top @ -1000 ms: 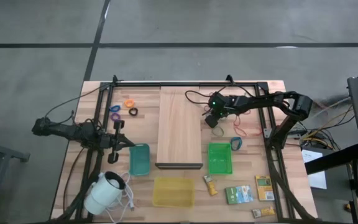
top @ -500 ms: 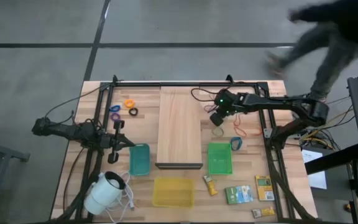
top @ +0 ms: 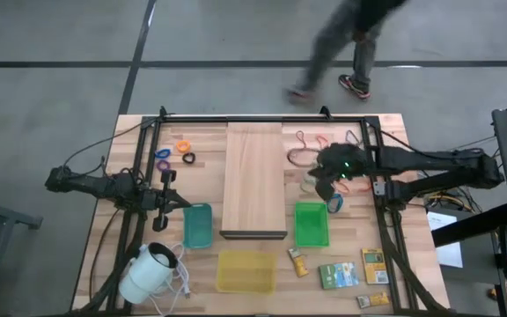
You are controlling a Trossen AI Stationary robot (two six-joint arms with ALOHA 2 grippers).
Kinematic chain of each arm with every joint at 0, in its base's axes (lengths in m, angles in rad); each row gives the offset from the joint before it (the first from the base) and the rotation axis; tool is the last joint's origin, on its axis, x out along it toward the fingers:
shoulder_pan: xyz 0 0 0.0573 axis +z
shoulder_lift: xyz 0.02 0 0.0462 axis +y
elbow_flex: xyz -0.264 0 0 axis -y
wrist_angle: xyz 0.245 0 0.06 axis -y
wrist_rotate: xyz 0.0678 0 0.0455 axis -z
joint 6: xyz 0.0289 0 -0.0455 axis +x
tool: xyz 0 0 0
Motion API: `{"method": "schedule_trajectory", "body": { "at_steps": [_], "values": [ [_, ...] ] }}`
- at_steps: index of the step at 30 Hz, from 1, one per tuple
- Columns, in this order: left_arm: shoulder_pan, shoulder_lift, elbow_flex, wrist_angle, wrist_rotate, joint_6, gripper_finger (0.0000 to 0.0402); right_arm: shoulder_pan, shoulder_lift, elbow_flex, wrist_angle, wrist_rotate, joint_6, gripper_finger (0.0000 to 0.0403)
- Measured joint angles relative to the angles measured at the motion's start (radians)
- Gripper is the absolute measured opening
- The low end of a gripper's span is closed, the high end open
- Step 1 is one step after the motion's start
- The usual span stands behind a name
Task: Pick & Place Office Desk Supplies
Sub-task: Put the bottom blue thin rubber band into the green bin
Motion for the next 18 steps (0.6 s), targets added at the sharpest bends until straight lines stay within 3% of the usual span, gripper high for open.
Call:
{"method": "schedule_trajectory", "body": {
  "at_steps": [10, 18],
  "values": [
    [0.0, 0.0, 0.0, 0.0, 0.0, 0.0, 0.0012, 0.294, -0.005, 0.001, -0.038, 0.027, 0.007, 0.0008],
    [0.0, 0.0, 0.0, 0.0, 0.0, 0.0, 0.0012, 0.412, 0.116, 0.001, -0.065, 0.091, 0.222, 0.0008]
  ]
}}
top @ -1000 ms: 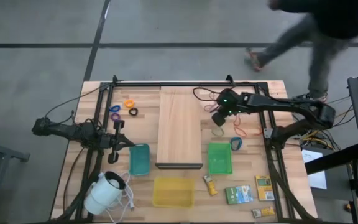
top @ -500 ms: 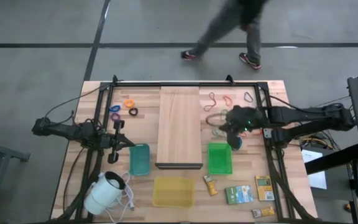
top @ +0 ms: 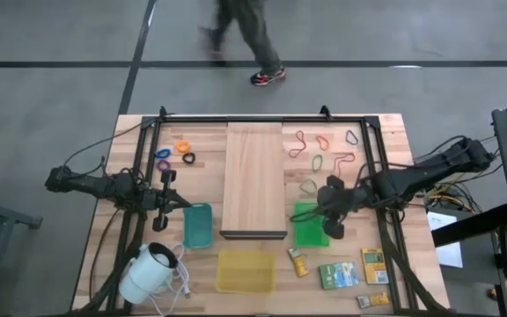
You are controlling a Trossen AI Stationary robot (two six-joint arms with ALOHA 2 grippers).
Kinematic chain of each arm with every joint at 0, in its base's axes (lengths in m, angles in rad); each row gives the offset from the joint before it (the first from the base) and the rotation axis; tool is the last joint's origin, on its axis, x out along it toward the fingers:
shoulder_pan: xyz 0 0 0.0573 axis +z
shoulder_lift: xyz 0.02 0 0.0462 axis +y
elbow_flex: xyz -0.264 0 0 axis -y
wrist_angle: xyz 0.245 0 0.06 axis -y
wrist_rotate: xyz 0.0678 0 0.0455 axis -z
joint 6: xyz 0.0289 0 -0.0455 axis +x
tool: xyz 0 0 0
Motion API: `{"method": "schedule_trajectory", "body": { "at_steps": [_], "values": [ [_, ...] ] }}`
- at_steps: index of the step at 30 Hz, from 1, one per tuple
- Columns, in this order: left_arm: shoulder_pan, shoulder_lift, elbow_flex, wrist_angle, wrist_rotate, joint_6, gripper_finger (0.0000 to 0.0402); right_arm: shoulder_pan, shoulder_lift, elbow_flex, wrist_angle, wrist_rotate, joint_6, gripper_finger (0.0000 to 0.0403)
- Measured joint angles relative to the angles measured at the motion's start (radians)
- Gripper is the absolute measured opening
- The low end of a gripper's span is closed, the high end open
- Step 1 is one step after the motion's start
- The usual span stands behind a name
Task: Pick & Place Office Desk Supplies
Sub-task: Put the bottom blue thin rubber band into the green bin
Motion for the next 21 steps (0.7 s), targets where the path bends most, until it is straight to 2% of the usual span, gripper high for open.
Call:
{"method": "schedule_trajectory", "body": {
  "at_steps": [7, 21],
  "values": [
    [-0.001, 0.0, 0.0, 0.0, 0.0, 0.0, 0.0012, 0.011, 0.103, 0.0, -0.018, 0.027, 0.134, 0.0008],
    [-0.001, 0.0, 0.0, 0.0, 0.0, 0.0, 0.0012, 0.01, 0.356, 0.0, 0.003, 0.028, 0.179, 0.0008]
  ]
}}
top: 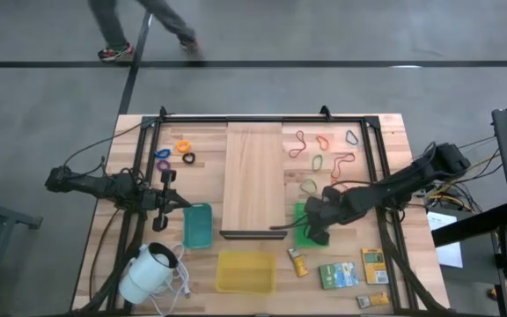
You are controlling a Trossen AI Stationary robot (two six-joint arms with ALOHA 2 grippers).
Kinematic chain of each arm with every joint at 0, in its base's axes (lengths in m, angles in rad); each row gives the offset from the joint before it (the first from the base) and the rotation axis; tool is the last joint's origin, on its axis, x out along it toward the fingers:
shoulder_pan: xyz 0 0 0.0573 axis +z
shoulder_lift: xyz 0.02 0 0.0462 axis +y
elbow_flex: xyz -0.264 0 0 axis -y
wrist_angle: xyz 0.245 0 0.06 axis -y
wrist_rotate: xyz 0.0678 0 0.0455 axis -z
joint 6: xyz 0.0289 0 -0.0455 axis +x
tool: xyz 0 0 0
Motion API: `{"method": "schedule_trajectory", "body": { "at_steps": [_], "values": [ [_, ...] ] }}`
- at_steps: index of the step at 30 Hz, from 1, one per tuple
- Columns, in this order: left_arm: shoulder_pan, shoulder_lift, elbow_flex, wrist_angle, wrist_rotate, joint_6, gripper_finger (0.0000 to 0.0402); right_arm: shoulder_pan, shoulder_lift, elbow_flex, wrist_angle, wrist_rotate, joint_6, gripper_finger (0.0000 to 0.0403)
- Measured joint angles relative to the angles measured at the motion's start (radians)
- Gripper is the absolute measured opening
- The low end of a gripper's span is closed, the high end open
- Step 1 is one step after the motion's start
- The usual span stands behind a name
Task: Pick & Place Office Desk Supplies
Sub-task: Put the bottom blue thin rubber band into the green bin
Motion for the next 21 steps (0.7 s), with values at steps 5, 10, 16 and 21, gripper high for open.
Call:
{"method": "schedule_trajectory", "body": {
  "at_steps": [5, 10, 16, 21],
  "values": [
    [0.0, 0.0, 0.0, 0.0, 0.0, 0.0, 0.0012, 0.0, 0.058, 0.0, 0.016, 0.0, 0.0, 0.0008],
    [0.0, 0.0, 0.0, 0.0, 0.0, 0.0, 0.0012, 0.0, 0.058, 0.0, 0.015, 0.036, 0.0, 0.0009],
    [0.0, 0.0, 0.0, 0.0, 0.0, 0.0, 0.0012, -0.001, 0.046, 0.0, 0.012, 0.052, 0.024, 0.0009],
    [0.0, 0.0, 0.0, 0.0, 0.0, 0.0, 0.0012, -0.001, 0.05, -0.002, 0.017, 0.045, 0.025, 0.0013]
  ]
}}
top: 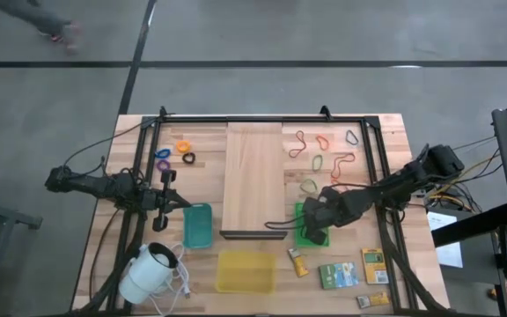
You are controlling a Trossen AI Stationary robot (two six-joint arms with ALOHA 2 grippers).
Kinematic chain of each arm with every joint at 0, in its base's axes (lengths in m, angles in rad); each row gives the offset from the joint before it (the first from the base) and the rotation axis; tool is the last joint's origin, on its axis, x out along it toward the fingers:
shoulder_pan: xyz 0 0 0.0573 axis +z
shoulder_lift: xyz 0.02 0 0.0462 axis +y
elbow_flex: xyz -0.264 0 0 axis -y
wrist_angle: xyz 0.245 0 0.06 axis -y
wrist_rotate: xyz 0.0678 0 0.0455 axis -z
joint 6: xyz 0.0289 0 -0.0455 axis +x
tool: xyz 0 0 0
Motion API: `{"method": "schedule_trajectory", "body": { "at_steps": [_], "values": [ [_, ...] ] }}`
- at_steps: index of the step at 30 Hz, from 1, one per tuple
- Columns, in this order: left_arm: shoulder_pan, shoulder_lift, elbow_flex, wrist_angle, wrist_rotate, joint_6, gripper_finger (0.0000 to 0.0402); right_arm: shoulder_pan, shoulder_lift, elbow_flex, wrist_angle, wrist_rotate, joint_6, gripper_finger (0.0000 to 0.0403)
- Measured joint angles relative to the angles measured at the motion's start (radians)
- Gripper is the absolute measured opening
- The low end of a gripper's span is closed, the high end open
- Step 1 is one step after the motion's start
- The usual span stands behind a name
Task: Pick & Place Office Desk Supplies
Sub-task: Put the bottom blue thin rubber band into the green bin, then put the thick blue rubber band into the green bin
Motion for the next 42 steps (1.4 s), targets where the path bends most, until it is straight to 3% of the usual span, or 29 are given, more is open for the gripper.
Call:
{"method": "schedule_trajectory", "body": {
  "at_steps": [15, 23, 30, 35, 42],
  "values": [
    [0.0, 0.0, 0.0, 0.0, 0.0, 0.0, 0.0012, 0.001, 0.007, -0.003, 0.017, 0.038, 0.0, 0.011],
    [0.001, 0.0, 0.0, 0.0, 0.0, 0.0, 0.0012, 0.001, -0.001, -0.003, 0.031, 0.059, -0.014, 0.0141],
    [0.001, 0.0, 0.0, 0.0, 0.0, 0.0, 0.0012, 0.002, -0.089, 0.009, 0.02, 0.079, -0.02, 0.0155],
    [0.001, 0.0, 0.0, 0.0, 0.0, 0.0, 0.0012, 0.002, -0.191, 0.022, -0.074, 0.079, 0.102, 0.0152],
    [0.001, 0.001, 0.0, 0.0, 0.0, 0.0, 0.0012, 0.002, -0.331, 0.048, -0.335, 0.079, 0.401, 0.0146]
  ]
}}
